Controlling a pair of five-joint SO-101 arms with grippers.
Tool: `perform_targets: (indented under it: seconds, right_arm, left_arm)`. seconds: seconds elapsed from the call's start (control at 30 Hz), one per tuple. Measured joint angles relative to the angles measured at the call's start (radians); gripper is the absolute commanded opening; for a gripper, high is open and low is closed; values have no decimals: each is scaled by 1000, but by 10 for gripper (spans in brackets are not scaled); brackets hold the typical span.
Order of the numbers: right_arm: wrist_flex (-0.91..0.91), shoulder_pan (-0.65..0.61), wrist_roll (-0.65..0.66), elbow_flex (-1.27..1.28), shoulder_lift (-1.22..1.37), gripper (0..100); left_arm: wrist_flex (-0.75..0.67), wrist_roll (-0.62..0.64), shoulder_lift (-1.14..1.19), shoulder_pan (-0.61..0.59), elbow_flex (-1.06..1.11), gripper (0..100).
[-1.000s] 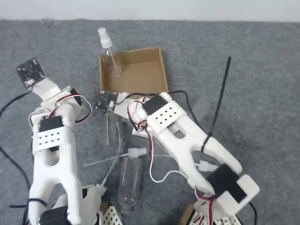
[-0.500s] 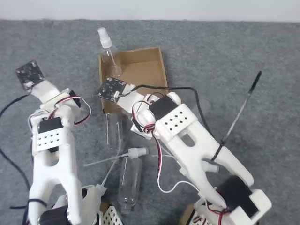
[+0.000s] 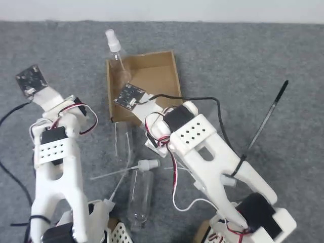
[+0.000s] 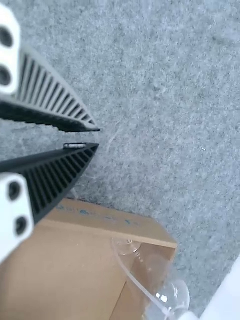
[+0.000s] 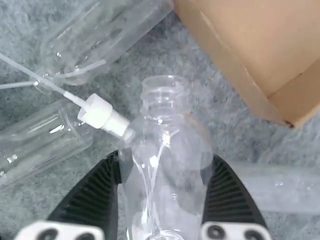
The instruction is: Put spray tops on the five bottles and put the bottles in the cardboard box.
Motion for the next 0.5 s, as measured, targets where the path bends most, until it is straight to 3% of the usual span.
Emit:
perform_targets:
  seconds: [0.5]
  right_arm:
    - [-150, 0, -3, 249, -305, 91]
  left_arm:
    - [0, 0, 0, 0, 0, 34]
